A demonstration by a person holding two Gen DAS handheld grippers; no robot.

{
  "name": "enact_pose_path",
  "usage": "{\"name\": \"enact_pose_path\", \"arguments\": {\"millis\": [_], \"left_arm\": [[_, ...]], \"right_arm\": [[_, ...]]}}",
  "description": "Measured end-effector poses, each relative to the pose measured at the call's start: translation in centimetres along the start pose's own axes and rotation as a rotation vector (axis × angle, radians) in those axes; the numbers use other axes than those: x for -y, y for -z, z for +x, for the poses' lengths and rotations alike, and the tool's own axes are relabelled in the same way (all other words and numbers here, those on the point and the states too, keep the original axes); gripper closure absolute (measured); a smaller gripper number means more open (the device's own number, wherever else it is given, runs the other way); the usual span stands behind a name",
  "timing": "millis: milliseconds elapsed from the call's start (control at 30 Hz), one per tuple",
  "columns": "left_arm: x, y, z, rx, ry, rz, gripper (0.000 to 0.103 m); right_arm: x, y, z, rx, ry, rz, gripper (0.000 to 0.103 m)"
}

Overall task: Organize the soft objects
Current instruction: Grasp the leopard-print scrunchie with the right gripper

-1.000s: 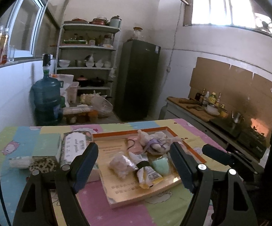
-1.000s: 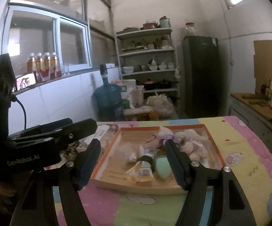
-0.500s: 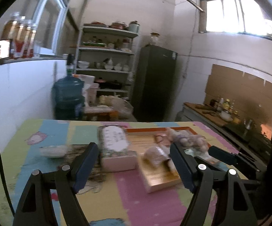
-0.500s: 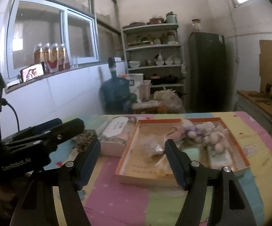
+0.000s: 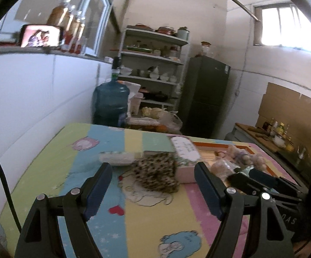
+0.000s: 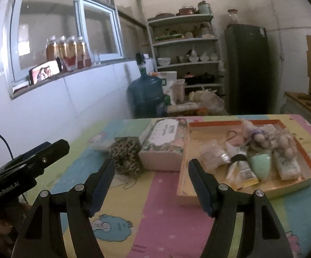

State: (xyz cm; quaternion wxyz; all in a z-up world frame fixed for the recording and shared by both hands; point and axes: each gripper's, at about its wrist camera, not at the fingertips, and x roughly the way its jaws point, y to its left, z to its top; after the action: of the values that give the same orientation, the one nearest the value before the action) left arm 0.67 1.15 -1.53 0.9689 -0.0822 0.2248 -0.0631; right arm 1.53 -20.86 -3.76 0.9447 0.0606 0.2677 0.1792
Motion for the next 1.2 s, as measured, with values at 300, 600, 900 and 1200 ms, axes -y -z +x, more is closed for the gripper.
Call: {"name": "enact_pose_path", "arguments": {"millis": [300, 600, 900, 1200], "left_arm": [[-4.3, 0.6, -0.6, 0.005, -0.045, -0.067, 0.025], [-7.6, 1.2, -0.9, 0.006, -0.076, -0.111, 0.025], [-9.5, 1.6, -0.6, -0.011, -0.083, -0.134, 0.025], [-9.9, 1.3, 0.4, -0.031, -0.067, -0.087, 0.025]], "right_arm": [[-2.3, 0.7, 3.3, -0.076, -0.029, -0.019, 0.031], [-3.8, 0.5, 10.3, -0.197, -0.058, -0.001, 0.031], [-4.1, 0.7, 15.0, -0.292, 0.006, 0.016, 0.031], [-4.4, 0.7, 15.8, -0.293, -0.019, 0.013, 0.090]]}}
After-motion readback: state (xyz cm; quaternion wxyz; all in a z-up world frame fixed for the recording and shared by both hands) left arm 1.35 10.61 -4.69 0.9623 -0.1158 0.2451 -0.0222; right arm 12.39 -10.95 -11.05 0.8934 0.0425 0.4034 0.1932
